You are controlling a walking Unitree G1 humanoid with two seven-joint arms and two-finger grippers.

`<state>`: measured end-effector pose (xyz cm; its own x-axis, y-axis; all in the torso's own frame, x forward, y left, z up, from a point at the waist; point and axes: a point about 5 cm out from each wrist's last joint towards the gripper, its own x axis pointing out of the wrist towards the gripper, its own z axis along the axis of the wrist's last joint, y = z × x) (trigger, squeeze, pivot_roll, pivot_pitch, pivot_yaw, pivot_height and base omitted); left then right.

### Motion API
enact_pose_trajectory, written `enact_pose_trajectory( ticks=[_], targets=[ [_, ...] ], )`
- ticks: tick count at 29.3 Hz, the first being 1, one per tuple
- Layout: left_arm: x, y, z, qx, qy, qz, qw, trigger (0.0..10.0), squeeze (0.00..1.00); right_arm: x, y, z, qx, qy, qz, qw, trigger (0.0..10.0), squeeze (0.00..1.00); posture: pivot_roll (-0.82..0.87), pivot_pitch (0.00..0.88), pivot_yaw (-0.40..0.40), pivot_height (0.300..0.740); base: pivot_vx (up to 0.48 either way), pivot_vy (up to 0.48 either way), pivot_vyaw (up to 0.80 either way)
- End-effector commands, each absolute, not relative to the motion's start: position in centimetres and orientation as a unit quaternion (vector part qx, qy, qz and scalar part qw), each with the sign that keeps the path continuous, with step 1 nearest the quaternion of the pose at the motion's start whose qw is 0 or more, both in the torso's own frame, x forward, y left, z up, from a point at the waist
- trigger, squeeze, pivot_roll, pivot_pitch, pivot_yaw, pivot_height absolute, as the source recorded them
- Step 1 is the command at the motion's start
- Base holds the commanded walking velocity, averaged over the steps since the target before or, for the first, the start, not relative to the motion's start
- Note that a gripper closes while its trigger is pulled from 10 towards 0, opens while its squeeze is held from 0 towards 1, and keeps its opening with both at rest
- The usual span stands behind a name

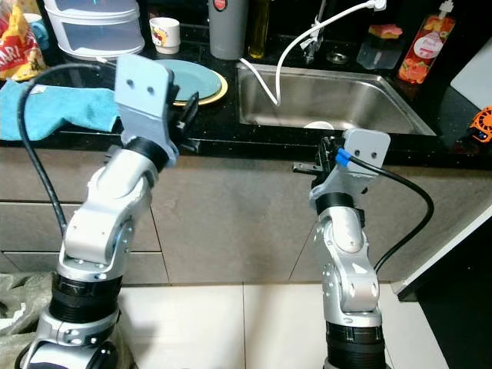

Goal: Kitchen organization

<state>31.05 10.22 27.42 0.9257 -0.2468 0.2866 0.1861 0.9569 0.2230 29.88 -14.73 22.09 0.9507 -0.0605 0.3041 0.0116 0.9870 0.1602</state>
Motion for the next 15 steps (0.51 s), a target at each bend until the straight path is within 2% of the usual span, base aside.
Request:
enact_pose_trajectory(
  ticks=[1,7,11,15],
  targets=[
    [30.8,9.7,25.5,0.121,-0.125,-0.128,0.976,10.0,0.0,29.8,-14.9,21.0,0.072,-0.139,-0.026,0.987,10.0,0.0,0.24,0.028,-0.085,0.74,0.0,0.0,0.0],
    [29.3,9.2,22.4,0.142,-0.11,-0.168,0.969,10.0,0.0,29.3,-14.9,18.0,0.06,-0.095,-0.031,0.993,10.0,0.0,0.24,0.034,-0.093,0.74,0.0,0.0,0.0],
    [27.0,9.7,16.3,0.108,0.006,-0.24,0.965,10.0,0.0,27.6,-13.4,14.0,0.055,-0.02,-0.023,0.998,10.0,0.0,0.23,0.049,-0.104,0.74,0.0,0.0,0.0],
    [26.4,10.5,15.3,0.13,0.033,-0.241,0.961,10.0,0.0,26.9,-12.5,12.7,0.056,0.013,-0.007,0.998,10.0,0.0,0.23,0.058,-0.102,0.74,0.0,0.0,0.0]
  ],
)
